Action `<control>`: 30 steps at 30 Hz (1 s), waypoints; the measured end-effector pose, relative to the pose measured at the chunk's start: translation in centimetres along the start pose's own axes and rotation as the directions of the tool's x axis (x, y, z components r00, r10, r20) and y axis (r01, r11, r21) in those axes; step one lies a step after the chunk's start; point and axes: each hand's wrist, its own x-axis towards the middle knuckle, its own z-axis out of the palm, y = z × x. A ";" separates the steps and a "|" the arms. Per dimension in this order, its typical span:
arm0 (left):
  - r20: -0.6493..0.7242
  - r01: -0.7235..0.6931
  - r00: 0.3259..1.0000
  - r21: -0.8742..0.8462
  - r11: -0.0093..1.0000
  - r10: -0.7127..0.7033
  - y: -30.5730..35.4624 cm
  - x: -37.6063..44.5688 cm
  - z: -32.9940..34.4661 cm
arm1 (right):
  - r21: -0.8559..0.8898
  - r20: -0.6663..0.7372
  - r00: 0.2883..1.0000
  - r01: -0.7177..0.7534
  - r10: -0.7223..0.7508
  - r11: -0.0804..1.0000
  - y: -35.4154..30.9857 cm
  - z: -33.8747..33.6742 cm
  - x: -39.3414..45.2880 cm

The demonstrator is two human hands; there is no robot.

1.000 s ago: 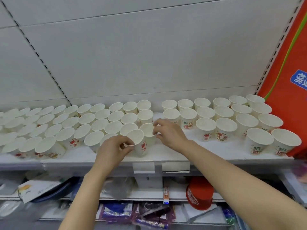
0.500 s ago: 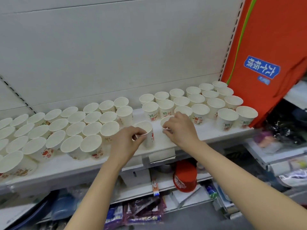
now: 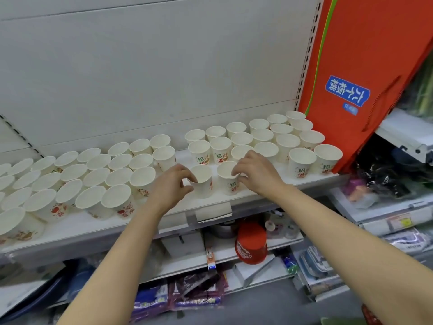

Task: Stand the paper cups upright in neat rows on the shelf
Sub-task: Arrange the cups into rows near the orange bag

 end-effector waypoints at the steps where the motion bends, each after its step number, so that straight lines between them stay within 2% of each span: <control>1: 0.002 0.014 1.000 0.009 1.000 -0.014 0.2 0.1 -0.1 | 0.004 0.000 1.000 0.010 -0.010 1.000 -0.1 -0.2 0.3; 6: 0.019 0.019 1.000 -0.149 0.989 -0.016 1.5 -0.4 0.7 | 0.061 -0.024 0.999 0.022 -0.021 0.998 1.4 -1.6 -0.9; 10: 0.056 -0.003 0.998 -0.152 0.988 0.012 3.0 -0.1 2.3 | 0.056 -0.116 0.993 0.043 -0.036 0.997 4.9 -2.7 -4.3; 15: 0.094 -0.054 0.994 -0.111 0.992 0.064 6.1 2.2 3.2 | 0.036 -0.170 0.984 -0.040 0.045 0.999 7.8 -3.9 -5.6; 24: 0.156 -0.174 0.975 0.093 0.980 0.158 9.8 4.8 3.5 | -0.029 -0.054 0.998 -0.034 0.032 0.999 8.3 -3.7 -5.4; 30: 0.017 -0.176 0.984 0.169 0.970 0.176 11.5 3.9 5.0 | -0.025 0.020 1.000 -0.023 0.023 0.999 10.4 -4.5 -5.8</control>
